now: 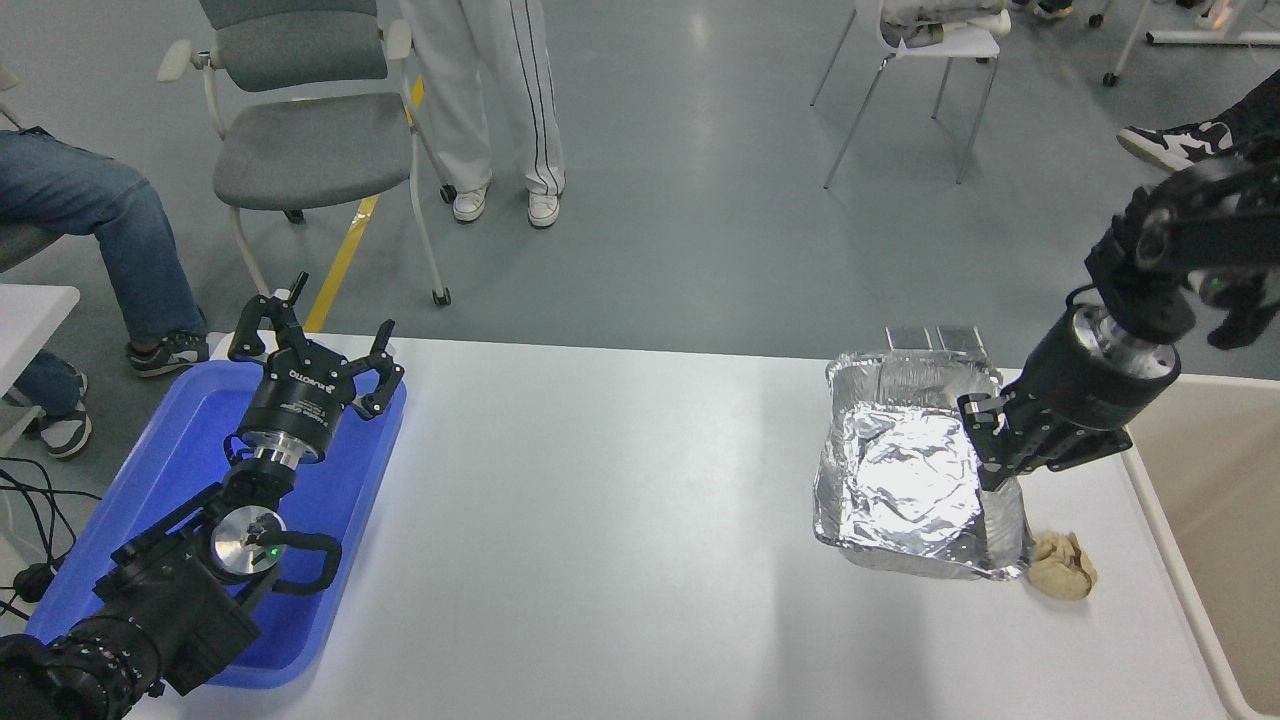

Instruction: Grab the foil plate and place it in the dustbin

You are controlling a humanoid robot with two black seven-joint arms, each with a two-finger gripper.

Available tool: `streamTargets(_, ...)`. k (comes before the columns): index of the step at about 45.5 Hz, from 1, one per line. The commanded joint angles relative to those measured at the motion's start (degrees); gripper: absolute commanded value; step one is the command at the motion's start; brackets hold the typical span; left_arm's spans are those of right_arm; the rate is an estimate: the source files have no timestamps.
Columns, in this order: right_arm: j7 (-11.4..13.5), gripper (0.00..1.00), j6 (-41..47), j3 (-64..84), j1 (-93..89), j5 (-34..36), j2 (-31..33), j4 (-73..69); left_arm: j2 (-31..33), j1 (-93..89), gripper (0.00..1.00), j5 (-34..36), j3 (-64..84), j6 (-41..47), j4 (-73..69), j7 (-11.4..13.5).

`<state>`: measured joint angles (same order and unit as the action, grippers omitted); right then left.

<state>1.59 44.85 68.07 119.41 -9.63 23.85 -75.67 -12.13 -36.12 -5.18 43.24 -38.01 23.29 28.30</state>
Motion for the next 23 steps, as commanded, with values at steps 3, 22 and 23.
streamTargets(3,-0.01,0.00,0.15,2.06,7.77,0.40,0.23,-0.27,0.00,0.00,1.00,-0.01,0.00,0.04,0.00,0.00)
streamTargets(22,-0.01,0.00,0.15,5.93,14.53,0.32,0.40,-0.27,0.00,0.00,1.00,-0.01,0.00,-0.05,0.00,0.00)
streamTargets(23,-0.01,0.00,0.15,6.10,14.80,0.23,0.40,-0.27,0.00,0.00,1.00,-0.01,0.00,0.04,0.00,0.00)
